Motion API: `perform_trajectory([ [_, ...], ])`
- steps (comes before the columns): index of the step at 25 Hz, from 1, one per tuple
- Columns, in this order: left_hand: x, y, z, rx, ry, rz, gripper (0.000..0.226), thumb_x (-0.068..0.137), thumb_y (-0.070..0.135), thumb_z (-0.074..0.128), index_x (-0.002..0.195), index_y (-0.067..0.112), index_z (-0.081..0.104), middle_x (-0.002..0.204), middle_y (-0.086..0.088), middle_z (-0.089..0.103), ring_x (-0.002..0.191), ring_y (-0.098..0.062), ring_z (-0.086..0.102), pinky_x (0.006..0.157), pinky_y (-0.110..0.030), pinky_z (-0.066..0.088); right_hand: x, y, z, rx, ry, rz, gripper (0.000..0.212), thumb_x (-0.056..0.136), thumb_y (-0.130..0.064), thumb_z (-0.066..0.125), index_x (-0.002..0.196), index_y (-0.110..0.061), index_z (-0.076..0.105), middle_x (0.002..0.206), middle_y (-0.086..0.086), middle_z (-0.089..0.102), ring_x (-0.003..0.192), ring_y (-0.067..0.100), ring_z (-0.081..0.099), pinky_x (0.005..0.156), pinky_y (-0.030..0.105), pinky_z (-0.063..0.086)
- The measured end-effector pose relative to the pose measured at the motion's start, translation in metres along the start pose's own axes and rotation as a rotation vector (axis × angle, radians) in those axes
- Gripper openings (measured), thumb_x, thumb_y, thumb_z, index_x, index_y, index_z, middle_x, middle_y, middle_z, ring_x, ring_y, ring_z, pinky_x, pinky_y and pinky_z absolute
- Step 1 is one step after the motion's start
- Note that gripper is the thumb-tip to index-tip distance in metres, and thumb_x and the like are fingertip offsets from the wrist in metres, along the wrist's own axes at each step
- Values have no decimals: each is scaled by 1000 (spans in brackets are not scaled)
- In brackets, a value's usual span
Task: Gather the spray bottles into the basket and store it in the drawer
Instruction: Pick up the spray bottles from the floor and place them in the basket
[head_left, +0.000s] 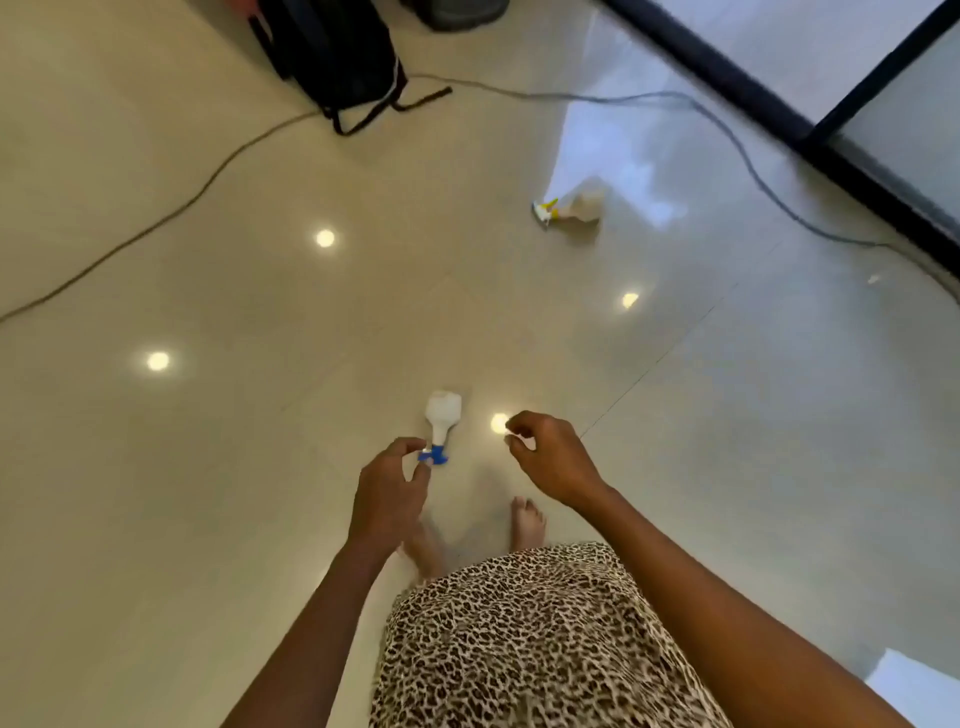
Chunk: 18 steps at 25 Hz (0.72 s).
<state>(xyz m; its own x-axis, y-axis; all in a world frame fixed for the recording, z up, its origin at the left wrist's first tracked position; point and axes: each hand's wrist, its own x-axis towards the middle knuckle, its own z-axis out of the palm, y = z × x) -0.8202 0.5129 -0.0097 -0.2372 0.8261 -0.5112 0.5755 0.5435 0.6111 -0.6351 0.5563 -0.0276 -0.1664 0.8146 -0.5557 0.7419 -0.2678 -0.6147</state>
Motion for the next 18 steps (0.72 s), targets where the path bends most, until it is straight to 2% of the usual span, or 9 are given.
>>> perform_trajectory([
  [3, 55, -63, 38, 23, -87, -101, 25, 87, 15, 55, 112, 16, 59, 121, -7, 62, 111, -21, 56, 84, -21, 37, 63, 30, 76, -123, -108, 13, 29, 92, -19, 51, 120, -10, 56, 121, 11, 63, 108, 25, 58, 89, 33, 47],
  [7, 156, -182, 130, 138, -234, -191, 32, 88, 19, 53, 120, 18, 53, 126, -6, 58, 109, -24, 56, 90, -32, 46, 175, 106, 205, -373, -264, -20, 38, 93, -10, 44, 130, -12, 45, 127, 12, 55, 113, 29, 53, 91, 39, 48],
  [9, 206, -239, 178, 189, -270, -206, 36, 88, 19, 53, 123, 17, 49, 129, -8, 56, 110, -27, 56, 93, -38, 46, 230, 144, 263, -491, -343, -71, 45, 91, -4, 43, 135, -11, 37, 124, 15, 54, 108, 32, 54, 85, 40, 47],
  [11, 253, -292, 223, 242, -256, -169, 43, 87, 18, 54, 128, 13, 43, 134, -12, 49, 120, -29, 48, 98, -40, 41, 283, 178, 311, -527, -351, -94, 48, 90, -5, 45, 136, -13, 33, 122, 17, 53, 104, 34, 55, 79, 40, 46],
  [15, 319, -381, 295, 334, -216, -116, 61, 82, 13, 61, 135, 11, 33, 151, -14, 23, 138, -32, 22, 106, -43, 31, 361, 231, 389, -324, -283, -2, 47, 95, -32, 45, 140, -28, 30, 131, 19, 46, 112, 34, 52, 87, 42, 46],
  [18, 331, -406, 316, 392, -171, -85, 69, 79, 10, 64, 138, 13, 29, 150, -16, 23, 137, -35, 21, 106, -45, 32, 367, 238, 418, -181, -149, -64, 43, 92, -24, 51, 134, -23, 41, 129, 20, 43, 112, 33, 51, 90, 40, 48],
])
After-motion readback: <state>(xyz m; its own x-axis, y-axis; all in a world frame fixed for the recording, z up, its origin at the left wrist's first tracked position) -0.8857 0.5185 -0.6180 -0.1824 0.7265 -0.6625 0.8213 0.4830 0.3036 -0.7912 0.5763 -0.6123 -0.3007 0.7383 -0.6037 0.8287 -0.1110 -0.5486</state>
